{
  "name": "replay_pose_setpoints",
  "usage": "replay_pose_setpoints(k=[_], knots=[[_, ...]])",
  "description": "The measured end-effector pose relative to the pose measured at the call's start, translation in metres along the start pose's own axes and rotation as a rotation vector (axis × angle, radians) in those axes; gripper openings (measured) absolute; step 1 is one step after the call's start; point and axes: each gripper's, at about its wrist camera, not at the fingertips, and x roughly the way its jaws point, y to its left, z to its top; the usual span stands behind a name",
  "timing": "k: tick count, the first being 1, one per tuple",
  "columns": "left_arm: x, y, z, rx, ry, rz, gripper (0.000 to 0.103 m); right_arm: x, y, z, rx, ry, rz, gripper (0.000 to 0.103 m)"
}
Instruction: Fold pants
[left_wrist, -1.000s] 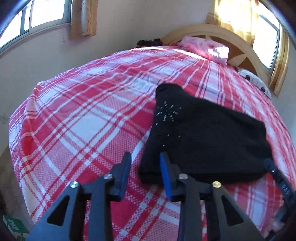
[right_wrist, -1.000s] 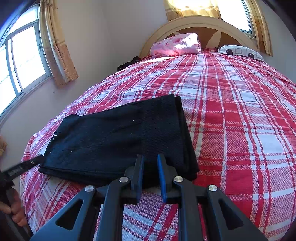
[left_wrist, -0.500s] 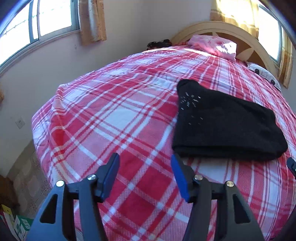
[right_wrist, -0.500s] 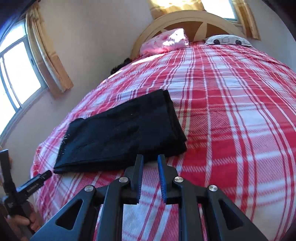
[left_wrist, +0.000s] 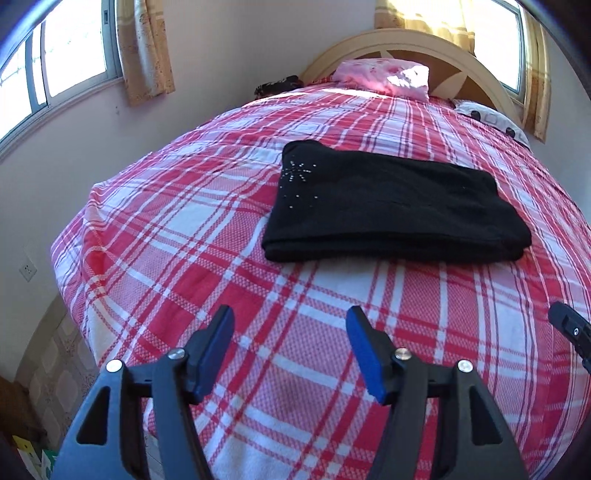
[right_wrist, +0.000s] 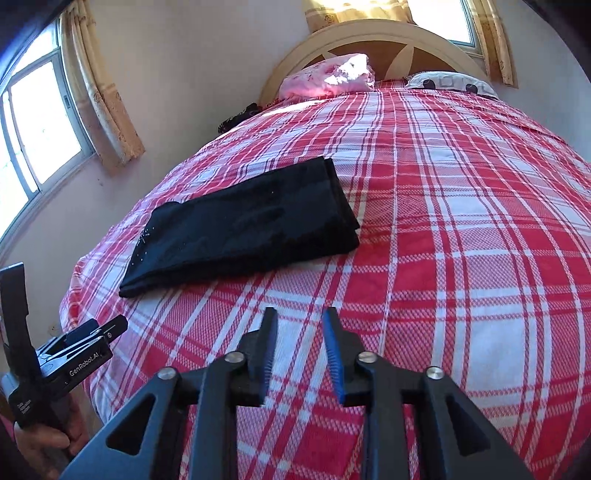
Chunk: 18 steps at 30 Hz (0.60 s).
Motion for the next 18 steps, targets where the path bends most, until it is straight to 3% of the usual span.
replay_pose_setpoints(k=[10,15,18], knots=[[-0.024,-0.013,-0.01,0.046,-0.041,-0.023,0.071,-0.035,0.017,-0.01,-0.054,-0.074,0.039,0.044],[-0.045,-0.017,-0.008,0.053,-0.116,-0.023,0.085,-0.061,0.03,-0.009,-0.088,-0.164,0.053,0.045],[-0.057,-0.019,-0.006,0.056,-0.165,-0.028,0.097,-0.077,0.038,-0.008,-0.11,-0.232,0.053,0.051]])
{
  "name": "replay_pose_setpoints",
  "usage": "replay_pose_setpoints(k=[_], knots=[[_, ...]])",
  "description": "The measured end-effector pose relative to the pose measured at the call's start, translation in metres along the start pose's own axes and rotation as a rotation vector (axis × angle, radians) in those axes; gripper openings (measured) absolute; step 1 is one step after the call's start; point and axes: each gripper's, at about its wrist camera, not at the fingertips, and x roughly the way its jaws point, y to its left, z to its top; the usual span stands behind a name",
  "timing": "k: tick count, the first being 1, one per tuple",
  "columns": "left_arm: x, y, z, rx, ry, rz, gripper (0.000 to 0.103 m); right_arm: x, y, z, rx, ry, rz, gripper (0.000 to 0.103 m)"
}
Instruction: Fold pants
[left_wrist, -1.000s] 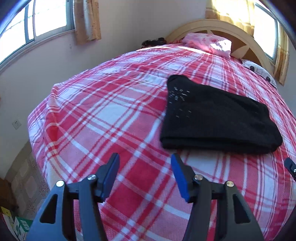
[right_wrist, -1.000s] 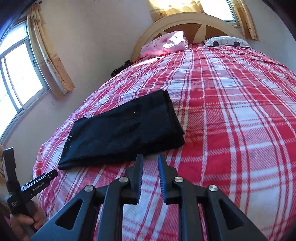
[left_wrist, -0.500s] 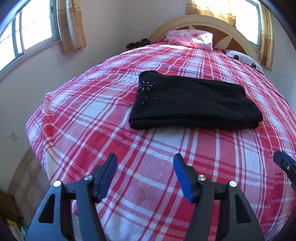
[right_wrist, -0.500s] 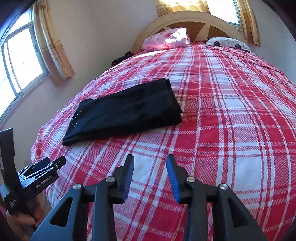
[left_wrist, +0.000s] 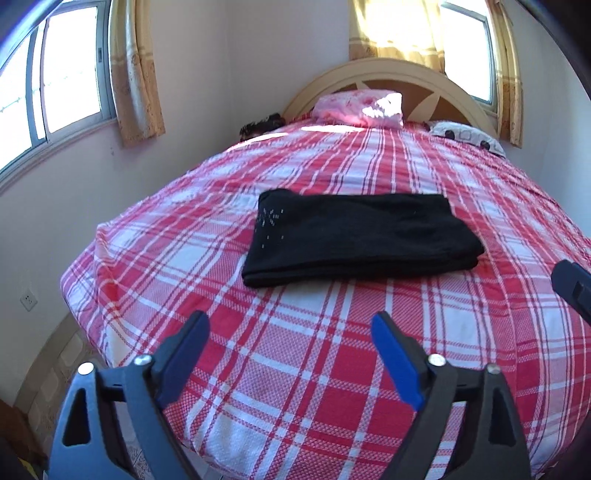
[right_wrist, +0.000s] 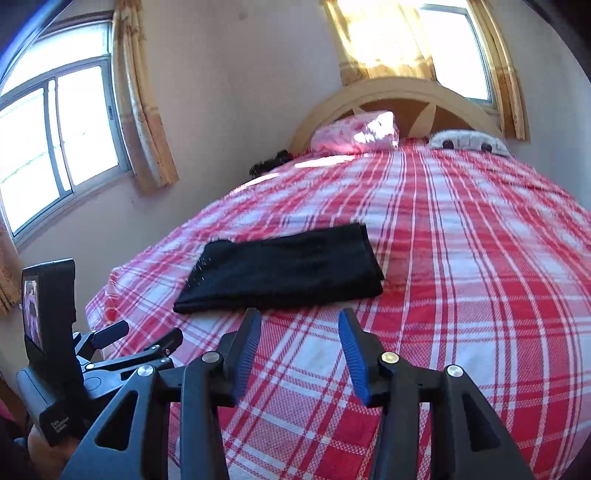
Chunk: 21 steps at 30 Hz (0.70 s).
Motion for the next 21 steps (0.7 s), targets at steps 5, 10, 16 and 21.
replay_pose_setpoints(k=[5,10,16,21], knots=[[-0.008,-0.003,0.006,0.017,-0.05,0.008,0.102,-0.015,0.005,0.004,-0.024,-0.081,-0.026,0.059],[-0.012,0.003,0.01,-0.021,-0.068,0.002,0.103,-0.014,0.0,0.008,-0.004,-0.081,-0.021,0.06],[-0.009,0.01,0.021,-0.046,-0.061,0.046,0.103,-0.012,0.002,0.016,-0.009,-0.083,-0.018,0.06],[-0.01,0.015,0.032,-0.05,-0.089,0.097,0.103,-0.01,0.003,0.026,-0.007,-0.103,-0.01,0.06]])
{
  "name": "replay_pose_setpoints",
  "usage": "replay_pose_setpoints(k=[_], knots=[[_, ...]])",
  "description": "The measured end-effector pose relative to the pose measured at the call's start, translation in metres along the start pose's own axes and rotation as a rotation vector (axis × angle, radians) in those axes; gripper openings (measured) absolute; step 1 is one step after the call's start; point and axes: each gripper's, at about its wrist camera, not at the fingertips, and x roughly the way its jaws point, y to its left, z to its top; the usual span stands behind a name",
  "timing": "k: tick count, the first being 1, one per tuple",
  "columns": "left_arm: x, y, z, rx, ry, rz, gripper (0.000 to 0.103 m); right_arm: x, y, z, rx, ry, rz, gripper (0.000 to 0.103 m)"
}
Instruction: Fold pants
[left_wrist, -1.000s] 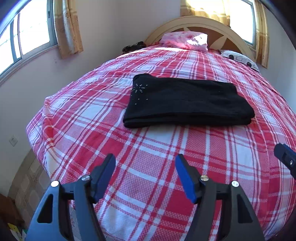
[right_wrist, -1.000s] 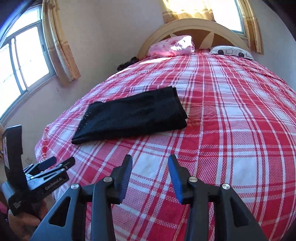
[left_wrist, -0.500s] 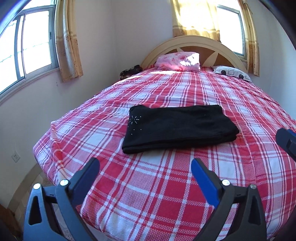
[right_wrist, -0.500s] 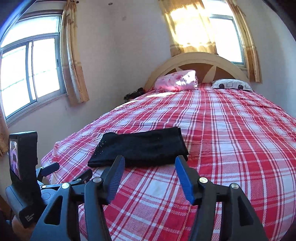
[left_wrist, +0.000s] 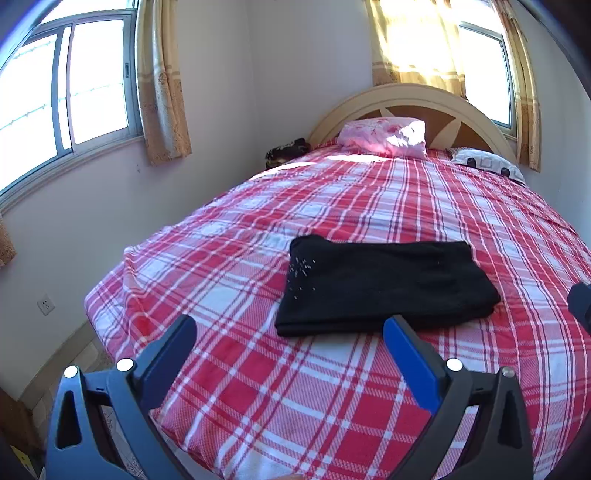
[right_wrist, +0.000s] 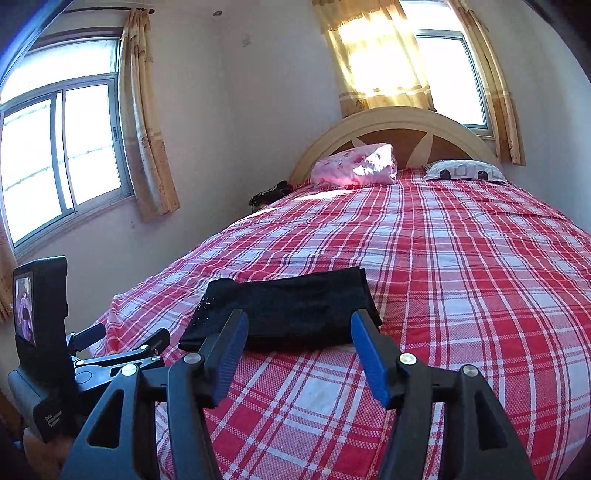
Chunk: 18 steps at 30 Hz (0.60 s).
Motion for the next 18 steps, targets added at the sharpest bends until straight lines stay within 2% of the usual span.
replay_pose_setpoints(k=[4,9,18], knots=[[-0.001,0.004,0.008,-0.019,-0.013,0.016,0.103,0.005,0.002,0.004,-0.004,0.007,-0.003,0.061],[-0.012,0.001,0.015,0.002,-0.068,0.021,0.103,0.003,-0.001,0.007,0.021,-0.02,0.004,0.061],[-0.018,-0.009,0.021,0.029,-0.086,0.029,0.103,0.0,-0.004,0.01,0.021,-0.031,-0.003,0.061]])
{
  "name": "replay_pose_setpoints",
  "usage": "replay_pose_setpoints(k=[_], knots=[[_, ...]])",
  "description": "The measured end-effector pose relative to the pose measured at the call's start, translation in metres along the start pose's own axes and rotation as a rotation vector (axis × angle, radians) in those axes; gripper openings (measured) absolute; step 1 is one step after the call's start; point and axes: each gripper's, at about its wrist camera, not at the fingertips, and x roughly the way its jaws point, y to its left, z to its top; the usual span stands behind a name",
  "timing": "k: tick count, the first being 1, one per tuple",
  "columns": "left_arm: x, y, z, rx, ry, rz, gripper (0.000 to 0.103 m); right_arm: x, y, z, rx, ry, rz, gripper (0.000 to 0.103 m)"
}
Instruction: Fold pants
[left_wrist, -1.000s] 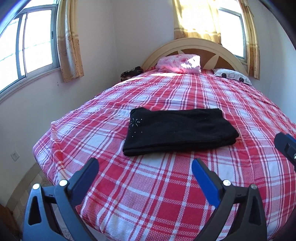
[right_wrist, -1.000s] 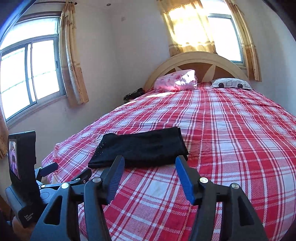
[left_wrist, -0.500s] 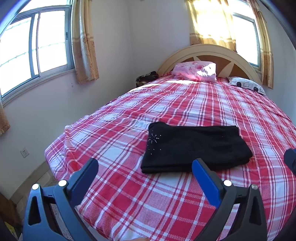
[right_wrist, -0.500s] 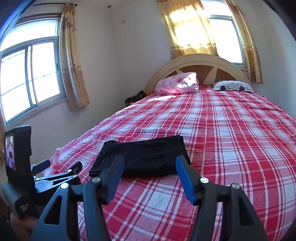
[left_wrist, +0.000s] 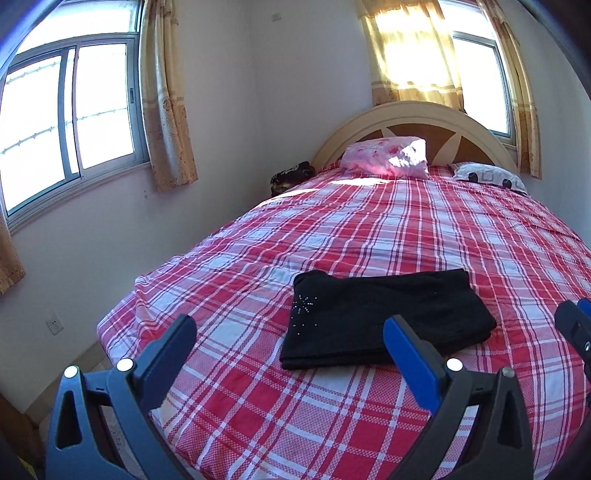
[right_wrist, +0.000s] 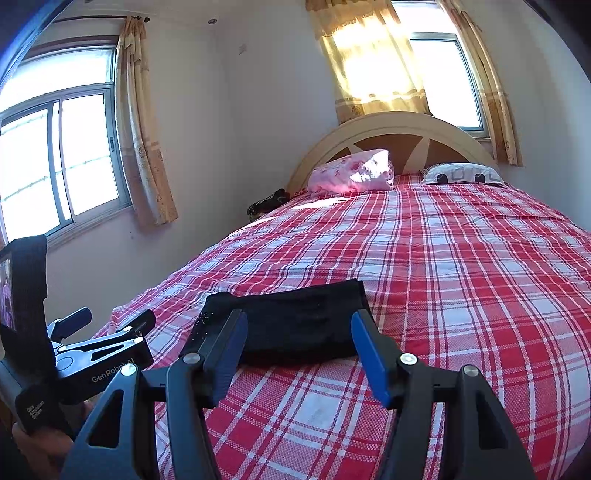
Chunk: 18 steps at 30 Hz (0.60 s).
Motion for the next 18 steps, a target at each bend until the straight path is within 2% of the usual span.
replay_pose_setpoints(k=[7,18], knots=[[-0.0021,0.0018,0.0026,-0.019,-0.002,-0.019,0.103,-0.0088,0.0015,0.005,-0.006,-0.032,-0.006,0.061],[0.0033,-0.002,-0.0019,-0.014,0.028,-0.029,0.103,-0.0045,-0.003,0.0017,0.018,-0.005,-0.008,0.061]])
